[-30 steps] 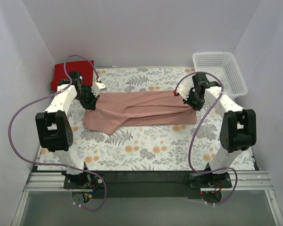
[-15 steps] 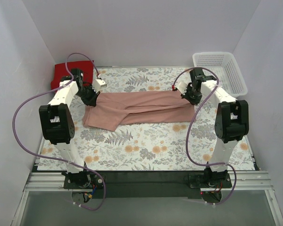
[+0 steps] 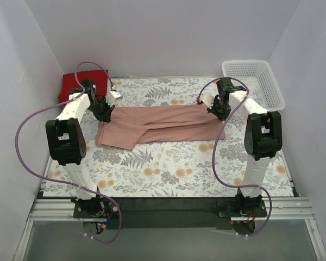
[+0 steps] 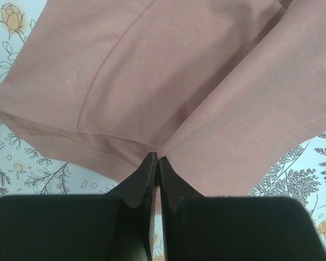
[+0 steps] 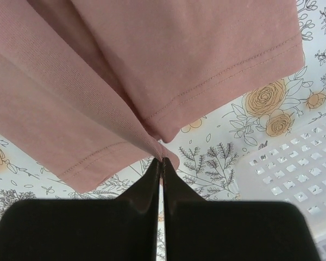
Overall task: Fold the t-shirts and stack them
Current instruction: Fold the tshirt
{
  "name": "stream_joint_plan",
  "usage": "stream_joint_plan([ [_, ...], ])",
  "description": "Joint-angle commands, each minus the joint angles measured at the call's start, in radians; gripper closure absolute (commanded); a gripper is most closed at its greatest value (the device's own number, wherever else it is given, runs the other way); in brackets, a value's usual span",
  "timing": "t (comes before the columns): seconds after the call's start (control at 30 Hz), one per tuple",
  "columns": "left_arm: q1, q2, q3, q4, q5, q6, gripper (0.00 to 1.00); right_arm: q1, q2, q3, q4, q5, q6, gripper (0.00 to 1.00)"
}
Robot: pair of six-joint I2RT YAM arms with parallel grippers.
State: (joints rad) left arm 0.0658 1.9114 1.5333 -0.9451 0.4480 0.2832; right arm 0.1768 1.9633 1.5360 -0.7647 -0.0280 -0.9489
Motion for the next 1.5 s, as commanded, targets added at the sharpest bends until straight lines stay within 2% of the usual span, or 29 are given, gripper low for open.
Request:
stream_joint_plan([
  [0.0,0.008,0.012,0.005,0.049,-0.015,-0.013,1.0,-0.007,0.028,0.058,-0.013,0.023,-0.027,0.99],
  [0.03,0.008,0.018,-0.001,0.06,-0.022,-0.019,1.0,-0.008,0.034,0.078,-0.013,0.023,-0.013,0.98],
  [0.1,0.015,0.02,-0.013,0.091,-0.034,-0.056,0.96,-0.007,0.051,0.098,-0.015,0.051,0.008,0.83],
  [0.13,0.022,0.021,-0.009,0.092,-0.026,-0.07,0.87,-0.007,0.049,0.111,-0.015,0.053,0.03,0.59],
  [0.23,0.06,0.015,0.019,0.066,0.027,-0.131,0.68,-0.007,0.005,0.102,-0.022,0.036,0.055,0.43],
  [0.37,0.138,-0.052,-0.018,0.036,0.09,-0.188,0.55,-0.01,-0.089,0.026,-0.053,-0.051,0.134,0.43],
  [0.57,0.238,-0.141,-0.194,-0.018,0.169,-0.207,0.46,-0.036,-0.191,-0.109,-0.082,-0.153,0.268,0.48],
  [0.7,0.264,-0.219,-0.324,0.028,0.169,-0.211,0.45,-0.054,-0.198,-0.174,-0.076,-0.165,0.349,0.5],
  [0.87,0.266,-0.226,-0.407,0.069,0.147,-0.214,0.45,-0.083,-0.152,-0.169,-0.064,-0.19,0.413,0.5],
  [1.13,0.266,-0.215,-0.446,0.109,0.132,-0.214,0.46,-0.102,-0.083,-0.165,-0.047,-0.2,0.458,0.46],
  [1.47,0.266,-0.186,-0.418,0.118,0.146,-0.216,0.5,-0.129,-0.043,-0.136,-0.047,-0.202,0.487,0.46],
])
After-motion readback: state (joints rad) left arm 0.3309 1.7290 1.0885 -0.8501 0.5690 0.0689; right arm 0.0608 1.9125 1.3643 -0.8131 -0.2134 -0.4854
